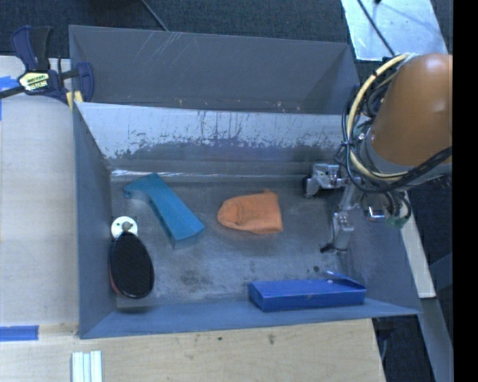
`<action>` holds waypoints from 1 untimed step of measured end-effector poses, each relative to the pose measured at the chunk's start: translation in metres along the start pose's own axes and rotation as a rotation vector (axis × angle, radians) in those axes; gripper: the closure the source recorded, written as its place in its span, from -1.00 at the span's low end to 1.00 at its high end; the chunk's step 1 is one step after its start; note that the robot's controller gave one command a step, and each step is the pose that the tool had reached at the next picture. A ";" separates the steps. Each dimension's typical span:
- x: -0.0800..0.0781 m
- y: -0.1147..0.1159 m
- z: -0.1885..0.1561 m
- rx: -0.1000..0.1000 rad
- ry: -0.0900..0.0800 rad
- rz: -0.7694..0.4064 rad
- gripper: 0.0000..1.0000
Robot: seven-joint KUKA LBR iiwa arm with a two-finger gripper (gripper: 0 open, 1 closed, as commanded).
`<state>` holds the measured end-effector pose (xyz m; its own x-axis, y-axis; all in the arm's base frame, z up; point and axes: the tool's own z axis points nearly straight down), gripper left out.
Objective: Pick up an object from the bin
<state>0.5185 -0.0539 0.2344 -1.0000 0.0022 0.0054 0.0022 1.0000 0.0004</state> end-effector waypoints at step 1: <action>-0.002 0.000 -0.005 0.001 -0.009 -0.002 -1.00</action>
Offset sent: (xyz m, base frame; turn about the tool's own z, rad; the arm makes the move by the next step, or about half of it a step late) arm 0.0721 0.0524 -0.0706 -0.1549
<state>0.5201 -0.0537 0.2390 -1.0000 0.0005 -0.0038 0.0005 1.0000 -0.0005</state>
